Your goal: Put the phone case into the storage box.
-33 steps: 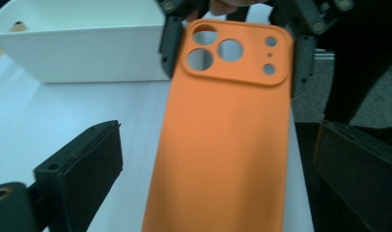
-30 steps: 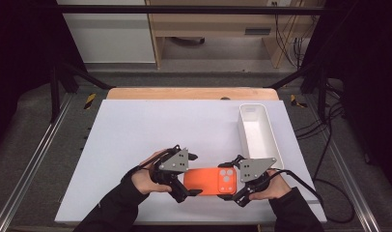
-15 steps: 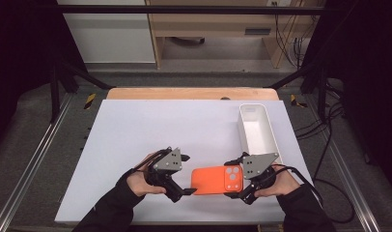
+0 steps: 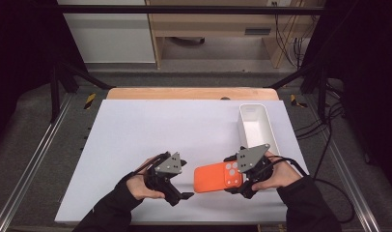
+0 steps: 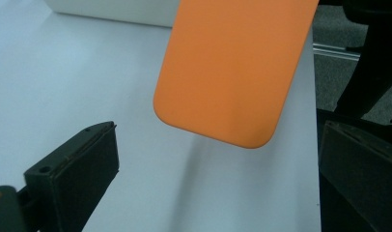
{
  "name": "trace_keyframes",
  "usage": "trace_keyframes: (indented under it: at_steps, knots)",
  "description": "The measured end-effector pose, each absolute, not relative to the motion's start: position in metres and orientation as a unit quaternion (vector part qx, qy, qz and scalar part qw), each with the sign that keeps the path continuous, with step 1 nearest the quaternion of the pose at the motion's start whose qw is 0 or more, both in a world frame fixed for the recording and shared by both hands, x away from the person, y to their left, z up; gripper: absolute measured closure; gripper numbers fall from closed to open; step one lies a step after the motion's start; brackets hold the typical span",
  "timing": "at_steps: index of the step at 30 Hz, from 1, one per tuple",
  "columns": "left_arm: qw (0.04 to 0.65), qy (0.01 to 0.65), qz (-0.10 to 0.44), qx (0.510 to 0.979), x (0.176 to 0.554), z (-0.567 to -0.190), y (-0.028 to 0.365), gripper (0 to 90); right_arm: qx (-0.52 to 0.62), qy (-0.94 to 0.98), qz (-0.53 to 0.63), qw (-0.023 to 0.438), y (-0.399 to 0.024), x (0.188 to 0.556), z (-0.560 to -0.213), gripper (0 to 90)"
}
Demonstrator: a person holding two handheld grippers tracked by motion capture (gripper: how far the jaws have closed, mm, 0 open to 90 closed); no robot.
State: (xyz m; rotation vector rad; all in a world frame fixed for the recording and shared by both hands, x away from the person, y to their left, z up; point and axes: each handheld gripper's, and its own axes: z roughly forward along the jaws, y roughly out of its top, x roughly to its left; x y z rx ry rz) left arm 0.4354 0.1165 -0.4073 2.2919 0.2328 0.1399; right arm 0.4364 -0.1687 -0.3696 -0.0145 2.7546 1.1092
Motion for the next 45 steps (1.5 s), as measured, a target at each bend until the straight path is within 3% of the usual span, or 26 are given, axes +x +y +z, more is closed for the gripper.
trace_keyframes:
  at_steps: [45]
  knots:
    - [0.355, 0.067, 0.05, 0.931, 0.439, -0.411, 0.083, 0.0, -0.033, 0.96, 0.27, 0.062, -0.126, 0.444, -0.352, 16.1]
